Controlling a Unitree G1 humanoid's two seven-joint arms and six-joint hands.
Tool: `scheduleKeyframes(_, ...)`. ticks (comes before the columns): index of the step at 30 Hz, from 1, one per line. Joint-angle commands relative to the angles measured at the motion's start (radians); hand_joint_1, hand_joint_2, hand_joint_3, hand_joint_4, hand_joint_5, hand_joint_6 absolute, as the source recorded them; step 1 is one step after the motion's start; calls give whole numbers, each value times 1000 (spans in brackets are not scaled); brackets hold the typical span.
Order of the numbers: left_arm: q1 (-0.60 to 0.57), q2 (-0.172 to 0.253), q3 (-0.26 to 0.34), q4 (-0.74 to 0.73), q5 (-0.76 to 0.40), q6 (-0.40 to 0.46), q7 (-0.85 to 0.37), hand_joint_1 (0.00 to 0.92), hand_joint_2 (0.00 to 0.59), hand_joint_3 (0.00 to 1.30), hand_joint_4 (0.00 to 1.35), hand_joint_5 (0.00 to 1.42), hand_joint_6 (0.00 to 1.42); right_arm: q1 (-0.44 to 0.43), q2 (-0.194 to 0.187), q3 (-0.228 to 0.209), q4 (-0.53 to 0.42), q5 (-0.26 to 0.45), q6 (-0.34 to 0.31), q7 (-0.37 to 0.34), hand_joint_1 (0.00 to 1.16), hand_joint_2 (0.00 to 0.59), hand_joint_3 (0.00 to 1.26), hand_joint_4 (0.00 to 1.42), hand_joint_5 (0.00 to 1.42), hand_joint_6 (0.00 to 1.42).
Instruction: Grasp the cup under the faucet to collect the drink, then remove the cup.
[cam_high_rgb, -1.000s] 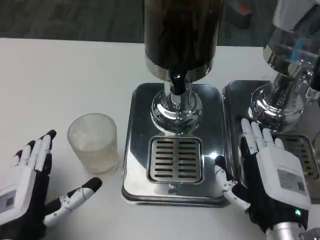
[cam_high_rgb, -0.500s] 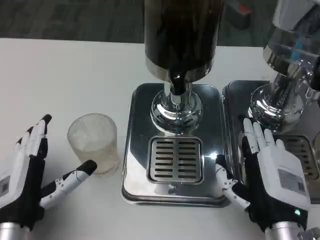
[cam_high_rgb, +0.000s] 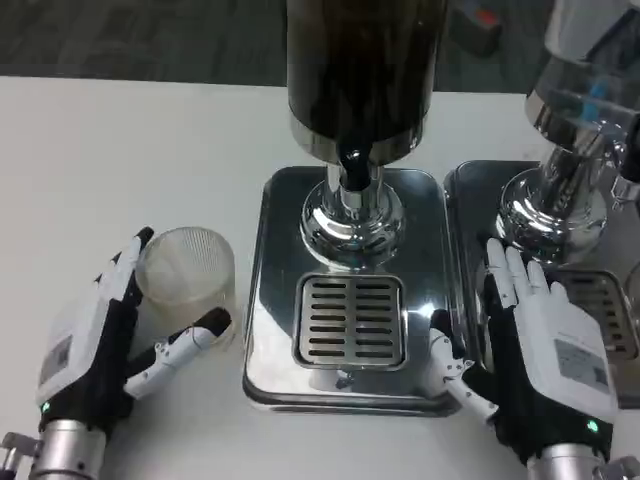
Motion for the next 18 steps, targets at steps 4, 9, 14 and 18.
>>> scheduleKeyframes(4, -46, 0, -19, 77, -1, -45, 13, 187, 22, 0, 0, 104, 99, 2, -4, -7, -8, 6, 4, 8, 331, 443, 0, 0, 0, 0)
scheduleKeyframes(9, -57, -9, -13, 110, -7, -82, 61, 231, 33, 0, 0, 190, 165, 1, -1, -6, -7, 7, 9, 13, 331, 444, 0, 0, 0, 0)
scheduleKeyframes(14, -79, -9, -11, 150, -23, -111, 56, 254, 39, 0, 11, 251, 213, 2, 1, -6, -9, 8, 15, 17, 331, 445, 0, 0, 0, 0)
scheduleKeyframes(18, -94, -10, -14, 179, -35, -129, 55, 273, 51, 100, 203, 460, 429, 1, 3, -5, -10, 9, 20, 20, 332, 448, 0, 0, 1, 1)
